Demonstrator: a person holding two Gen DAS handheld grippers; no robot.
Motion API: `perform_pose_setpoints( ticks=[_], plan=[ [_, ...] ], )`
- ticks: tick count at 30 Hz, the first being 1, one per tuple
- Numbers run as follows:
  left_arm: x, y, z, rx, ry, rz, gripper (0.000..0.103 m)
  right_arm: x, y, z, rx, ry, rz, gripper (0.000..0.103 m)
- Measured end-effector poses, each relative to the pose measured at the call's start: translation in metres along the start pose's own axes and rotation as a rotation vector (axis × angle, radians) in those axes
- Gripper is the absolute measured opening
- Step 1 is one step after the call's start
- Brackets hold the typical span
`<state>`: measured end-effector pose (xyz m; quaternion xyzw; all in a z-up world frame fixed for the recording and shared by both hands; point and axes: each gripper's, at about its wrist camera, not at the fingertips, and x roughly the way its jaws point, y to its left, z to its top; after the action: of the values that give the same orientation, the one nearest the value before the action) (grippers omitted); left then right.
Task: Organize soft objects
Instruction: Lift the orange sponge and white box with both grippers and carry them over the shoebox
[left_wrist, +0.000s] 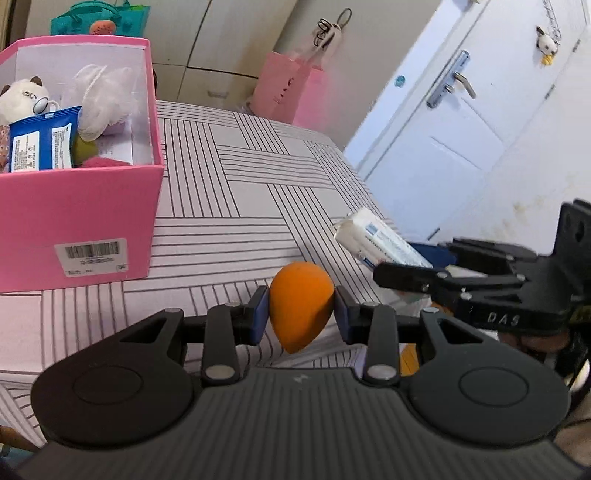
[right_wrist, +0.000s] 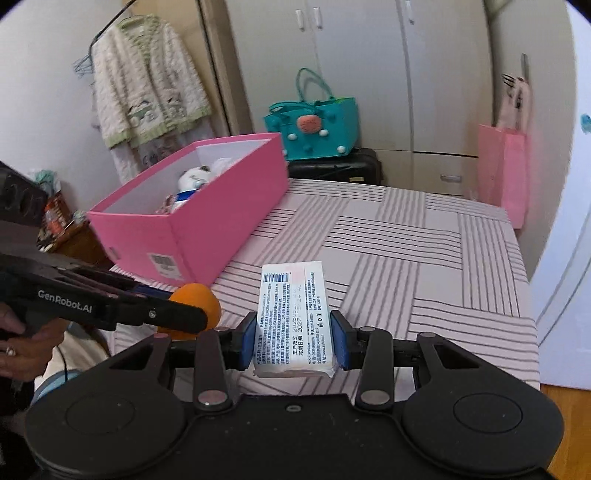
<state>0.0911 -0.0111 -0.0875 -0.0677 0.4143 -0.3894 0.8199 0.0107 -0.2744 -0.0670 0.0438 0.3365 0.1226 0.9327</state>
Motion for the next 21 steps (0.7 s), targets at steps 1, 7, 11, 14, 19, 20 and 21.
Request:
perform_pose_setpoints(
  ticks=[1, 7, 11, 14, 19, 20, 21],
  plan=[
    [-0.003, 0.000, 0.000, 0.010, 0.010, 0.002, 0.036, -0.001, 0.002, 0.002, -0.005, 0.008, 0.013, 0.046],
    [-0.030, 0.007, 0.004, 0.043, 0.054, 0.012, 0.036, -0.001, 0.018, 0.017, -0.021, 0.063, 0.088, 0.046],
    [-0.049, 0.013, 0.007, 0.062, 0.051, 0.044, 0.036, 0.006, 0.032, 0.027, -0.032, 0.089, 0.146, 0.046],
    [-0.063, 0.020, 0.008, 0.045, 0.060, 0.053, 0.036, 0.012, 0.042, 0.034, -0.029, 0.109, 0.196, 0.046],
    [-0.081, 0.033, 0.006, 0.054, 0.044, 0.103, 0.037, 0.025, 0.057, 0.049, -0.049, 0.132, 0.255, 0.046],
    [-0.085, 0.036, 0.006, 0.052, 0.036, 0.109, 0.037, 0.027, 0.059, 0.051, -0.045, 0.127, 0.268, 0.046],
    [-0.088, 0.039, 0.006, 0.050, 0.027, 0.115, 0.037, 0.029, 0.059, 0.053, -0.035, 0.119, 0.278, 0.046]
  ],
)
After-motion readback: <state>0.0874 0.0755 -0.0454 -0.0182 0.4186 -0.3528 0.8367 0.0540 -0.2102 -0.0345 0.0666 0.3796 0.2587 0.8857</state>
